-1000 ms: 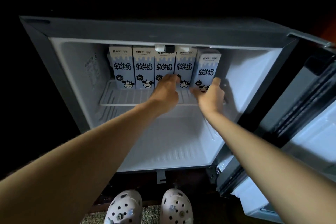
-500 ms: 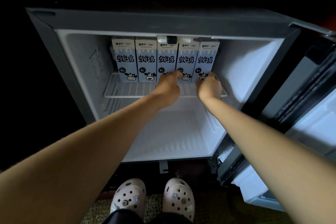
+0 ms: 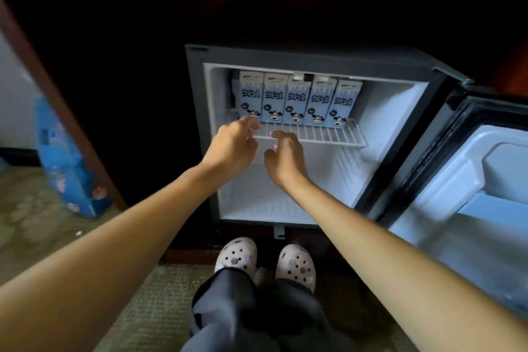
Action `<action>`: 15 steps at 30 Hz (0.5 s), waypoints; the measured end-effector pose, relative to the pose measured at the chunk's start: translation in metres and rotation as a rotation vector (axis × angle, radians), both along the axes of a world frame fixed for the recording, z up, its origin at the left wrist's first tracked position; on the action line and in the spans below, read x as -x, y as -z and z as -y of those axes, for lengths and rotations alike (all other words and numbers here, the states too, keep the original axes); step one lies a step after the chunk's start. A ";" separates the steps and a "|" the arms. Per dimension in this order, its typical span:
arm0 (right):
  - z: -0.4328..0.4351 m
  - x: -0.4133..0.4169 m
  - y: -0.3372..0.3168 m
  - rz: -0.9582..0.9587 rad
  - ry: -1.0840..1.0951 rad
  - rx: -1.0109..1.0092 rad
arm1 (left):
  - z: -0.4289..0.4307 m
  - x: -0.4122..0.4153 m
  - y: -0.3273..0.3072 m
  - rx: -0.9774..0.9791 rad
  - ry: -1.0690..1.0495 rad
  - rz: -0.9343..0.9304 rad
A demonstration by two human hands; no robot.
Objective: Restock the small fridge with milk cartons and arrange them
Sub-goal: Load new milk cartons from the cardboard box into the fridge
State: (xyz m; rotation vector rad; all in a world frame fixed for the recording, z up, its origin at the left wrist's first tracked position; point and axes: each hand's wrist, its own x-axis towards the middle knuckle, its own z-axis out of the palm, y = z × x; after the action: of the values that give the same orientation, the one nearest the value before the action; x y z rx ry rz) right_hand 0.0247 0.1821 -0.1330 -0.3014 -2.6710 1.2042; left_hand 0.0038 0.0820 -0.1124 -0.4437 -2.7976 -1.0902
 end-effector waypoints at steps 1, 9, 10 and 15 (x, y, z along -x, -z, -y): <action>0.019 -0.010 -0.005 -0.016 -0.031 0.008 | 0.020 -0.013 0.000 -0.001 -0.046 -0.006; 0.183 -0.103 -0.003 0.064 -0.302 0.040 | 0.195 -0.132 0.022 0.061 -0.488 0.043; 0.203 -0.114 -0.002 0.099 -0.342 0.016 | 0.216 -0.148 0.027 0.073 -0.546 0.084; 0.291 -0.171 0.025 0.284 -0.614 -0.137 | 0.298 -0.231 0.068 0.094 -0.712 0.338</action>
State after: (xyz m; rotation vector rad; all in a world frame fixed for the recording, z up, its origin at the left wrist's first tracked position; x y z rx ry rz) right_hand 0.1960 -0.1089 -0.1582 0.4375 -3.2044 1.1744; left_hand 0.2349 -0.2163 -0.1800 0.7509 -2.8770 -0.9160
